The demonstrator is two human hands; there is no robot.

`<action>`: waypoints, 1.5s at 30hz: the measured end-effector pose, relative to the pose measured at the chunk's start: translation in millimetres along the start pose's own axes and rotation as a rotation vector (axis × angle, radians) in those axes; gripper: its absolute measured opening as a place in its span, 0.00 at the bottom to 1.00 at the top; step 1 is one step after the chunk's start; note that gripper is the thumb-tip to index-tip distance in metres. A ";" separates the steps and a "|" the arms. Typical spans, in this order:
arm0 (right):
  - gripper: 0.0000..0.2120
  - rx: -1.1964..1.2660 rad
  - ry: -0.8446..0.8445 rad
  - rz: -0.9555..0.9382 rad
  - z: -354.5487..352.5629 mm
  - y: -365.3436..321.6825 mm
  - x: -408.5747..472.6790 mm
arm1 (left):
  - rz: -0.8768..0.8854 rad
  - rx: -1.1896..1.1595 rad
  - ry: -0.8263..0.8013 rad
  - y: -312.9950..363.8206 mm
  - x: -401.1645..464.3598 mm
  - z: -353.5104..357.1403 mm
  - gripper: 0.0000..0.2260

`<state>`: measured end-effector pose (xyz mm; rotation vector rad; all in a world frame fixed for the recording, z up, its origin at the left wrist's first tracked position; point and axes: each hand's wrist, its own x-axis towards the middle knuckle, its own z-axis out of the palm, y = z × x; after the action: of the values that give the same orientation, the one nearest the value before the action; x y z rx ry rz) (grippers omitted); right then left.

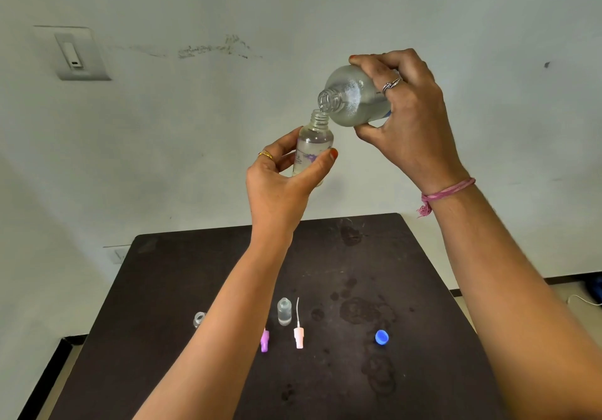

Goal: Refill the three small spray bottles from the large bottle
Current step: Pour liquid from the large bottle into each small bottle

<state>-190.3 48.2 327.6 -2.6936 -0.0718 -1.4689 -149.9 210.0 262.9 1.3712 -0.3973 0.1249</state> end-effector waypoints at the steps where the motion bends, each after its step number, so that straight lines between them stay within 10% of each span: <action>1: 0.34 -0.001 0.000 -0.001 0.1 0.2 0.1 | 0.002 0.002 0.000 -0.1 0.1 0.3 0.23; 45: 0.33 -0.025 0.004 0.007 -5.4 6.4 -1.1 | -0.013 -0.009 -0.010 1.5 -2.1 7.6 0.22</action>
<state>-194.9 41.3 329.4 -2.7077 -0.0438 -1.4836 -153.9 203.2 264.6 1.3654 -0.3967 0.1056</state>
